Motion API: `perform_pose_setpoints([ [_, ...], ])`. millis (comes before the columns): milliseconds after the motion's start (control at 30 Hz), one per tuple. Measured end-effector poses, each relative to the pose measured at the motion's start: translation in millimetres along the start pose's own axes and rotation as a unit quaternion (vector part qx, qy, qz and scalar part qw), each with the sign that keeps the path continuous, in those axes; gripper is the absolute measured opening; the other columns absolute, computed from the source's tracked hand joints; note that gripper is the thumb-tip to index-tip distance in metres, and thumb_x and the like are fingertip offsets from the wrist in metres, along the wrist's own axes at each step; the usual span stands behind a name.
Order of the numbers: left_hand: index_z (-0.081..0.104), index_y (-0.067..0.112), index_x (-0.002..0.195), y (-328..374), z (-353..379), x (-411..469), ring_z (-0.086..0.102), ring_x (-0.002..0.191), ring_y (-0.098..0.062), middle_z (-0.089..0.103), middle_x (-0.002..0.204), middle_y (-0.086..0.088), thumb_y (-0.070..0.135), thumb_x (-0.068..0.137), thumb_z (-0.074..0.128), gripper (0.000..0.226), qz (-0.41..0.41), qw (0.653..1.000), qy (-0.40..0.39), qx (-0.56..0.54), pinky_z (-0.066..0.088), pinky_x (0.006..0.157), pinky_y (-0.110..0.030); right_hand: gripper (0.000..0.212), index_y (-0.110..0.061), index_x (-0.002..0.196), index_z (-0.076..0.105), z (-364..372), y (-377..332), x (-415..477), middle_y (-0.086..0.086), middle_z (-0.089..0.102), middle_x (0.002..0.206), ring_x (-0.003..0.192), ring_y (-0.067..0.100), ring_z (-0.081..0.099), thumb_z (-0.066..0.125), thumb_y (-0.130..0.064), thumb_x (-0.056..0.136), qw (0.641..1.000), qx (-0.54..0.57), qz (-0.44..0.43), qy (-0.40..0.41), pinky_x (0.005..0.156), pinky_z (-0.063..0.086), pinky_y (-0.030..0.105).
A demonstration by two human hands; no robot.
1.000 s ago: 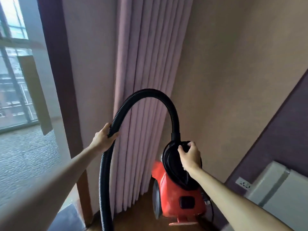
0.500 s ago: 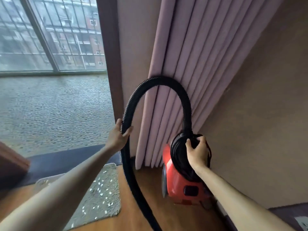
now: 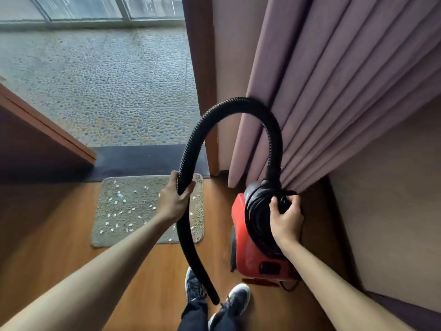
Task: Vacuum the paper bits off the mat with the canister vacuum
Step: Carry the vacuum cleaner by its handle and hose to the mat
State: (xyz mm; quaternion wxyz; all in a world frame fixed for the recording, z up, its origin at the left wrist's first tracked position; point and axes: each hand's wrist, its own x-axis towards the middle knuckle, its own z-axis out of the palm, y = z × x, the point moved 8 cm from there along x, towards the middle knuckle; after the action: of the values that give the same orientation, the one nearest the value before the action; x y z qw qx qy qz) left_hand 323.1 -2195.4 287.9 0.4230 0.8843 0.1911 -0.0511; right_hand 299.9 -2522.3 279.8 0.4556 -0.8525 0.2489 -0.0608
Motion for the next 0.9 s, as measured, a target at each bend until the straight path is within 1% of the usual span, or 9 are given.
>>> perform_pose_setpoints([
  [67, 0.047, 0.02, 0.102, -22, 18, 7, 0.057, 0.064, -0.017, 0.059, 0.074, -0.004, 0.035, 0.095, 0.062, 0.022, -0.006, 1.0, 0.0, 0.004, 0.045, 0.056, -0.031, 0.025, -0.001, 0.101, 0.052, 18, 22, 5, 0.006, 0.057, 0.089, 0.089, 0.034, 0.062, 0.066, -0.019, 0.09, 1.0, -0.004, 0.001, -0.007, 0.07, 0.037, 0.025],
  [133, 0.047, 0.019, 0.105, -46, 38, 15, 0.058, 0.065, -0.019, 0.06, 0.076, -0.004, 0.036, 0.095, 0.061, 0.024, -0.018, 1.0, -0.006, 0.01, 0.046, 0.058, -0.034, 0.026, -0.001, 0.103, 0.052, 37, 41, 10, 0.003, 0.055, 0.09, 0.087, 0.031, 0.06, 0.065, -0.02, 0.091, 1.0, -0.007, 0.005, -0.012, 0.069, 0.036, 0.023],
  [233, 0.047, 0.018, 0.105, -84, 68, 26, 0.058, 0.067, -0.022, 0.06, 0.076, -0.003, 0.04, 0.094, 0.06, 0.027, -0.053, 0.998, -0.009, 0.019, 0.043, 0.059, -0.034, 0.028, -0.001, 0.103, 0.051, 64, 72, 19, 0.003, 0.055, 0.086, 0.08, 0.025, 0.056, 0.065, -0.021, 0.09, 1.0, -0.017, 0.011, -0.015, 0.065, 0.033, 0.023],
  [333, 0.047, 0.016, 0.106, -119, 97, 34, 0.059, 0.068, -0.026, 0.06, 0.074, -0.003, 0.042, 0.094, 0.06, 0.031, -0.082, 0.996, -0.01, 0.019, 0.044, 0.062, -0.037, 0.027, -0.002, 0.103, 0.051, 85, 107, 31, 0.002, 0.056, 0.084, 0.075, 0.02, 0.052, 0.065, -0.021, 0.09, 0.999, -0.027, 0.017, -0.026, 0.063, 0.032, 0.023],
  [500, 0.047, 0.018, 0.105, -163, 160, 45, 0.054, 0.065, -0.011, 0.056, 0.074, 0.002, 0.036, 0.095, 0.06, 0.024, -0.086, 0.996, -0.035, 0.005, 0.04, 0.055, -0.028, 0.027, -0.002, 0.104, 0.051, 116, 171, 58, 0.0, 0.054, 0.085, 0.075, 0.018, 0.049, 0.065, -0.022, 0.091, 0.999, -0.038, 0.025, -0.029, 0.062, 0.029, 0.02],
  [667, 0.047, 0.017, 0.109, -207, 219, 60, 0.059, 0.079, -0.023, 0.062, 0.085, 0.0, 0.039, 0.095, 0.061, 0.03, -0.105, 0.993, -0.048, 0.011, 0.043, 0.071, -0.034, 0.028, -0.009, 0.103, 0.048, 150, 237, 76, 0.0, 0.056, 0.083, 0.074, 0.019, 0.052, 0.062, -0.03, 0.091, 0.997, -0.059, 0.038, -0.034, 0.064, 0.036, 0.028],
  [733, 0.046, 0.019, 0.109, -223, 237, 70, 0.059, 0.081, -0.024, 0.061, 0.086, 0.002, 0.041, 0.095, 0.06, 0.03, -0.112, 0.992, -0.049, 0.02, 0.044, 0.073, -0.034, 0.029, -0.009, 0.104, 0.048, 162, 260, 81, 0.001, 0.055, 0.083, 0.074, 0.02, 0.051, 0.062, -0.031, 0.091, 0.996, -0.068, 0.037, -0.034, 0.064, 0.034, 0.028],
  [833, 0.046, 0.022, 0.112, -246, 258, 84, 0.059, 0.085, -0.023, 0.063, 0.091, 0.002, 0.041, 0.094, 0.06, 0.029, -0.114, 0.992, -0.042, 0.019, 0.045, 0.076, -0.034, 0.029, -0.008, 0.103, 0.048, 179, 286, 86, -0.003, 0.052, 0.079, 0.073, 0.018, 0.049, 0.062, -0.03, 0.091, 0.996, -0.073, 0.031, -0.038, 0.061, 0.029, 0.023],
  [900, 0.047, 0.019, 0.113, -260, 272, 92, 0.059, 0.083, -0.022, 0.063, 0.089, 0.002, 0.038, 0.095, 0.061, 0.029, -0.118, 0.992, -0.042, 0.007, 0.041, 0.074, -0.03, 0.029, -0.007, 0.104, 0.048, 190, 300, 89, -0.007, 0.049, 0.076, 0.072, 0.017, 0.049, 0.062, -0.03, 0.092, 0.996, -0.074, 0.03, -0.041, 0.061, 0.031, 0.024],
])
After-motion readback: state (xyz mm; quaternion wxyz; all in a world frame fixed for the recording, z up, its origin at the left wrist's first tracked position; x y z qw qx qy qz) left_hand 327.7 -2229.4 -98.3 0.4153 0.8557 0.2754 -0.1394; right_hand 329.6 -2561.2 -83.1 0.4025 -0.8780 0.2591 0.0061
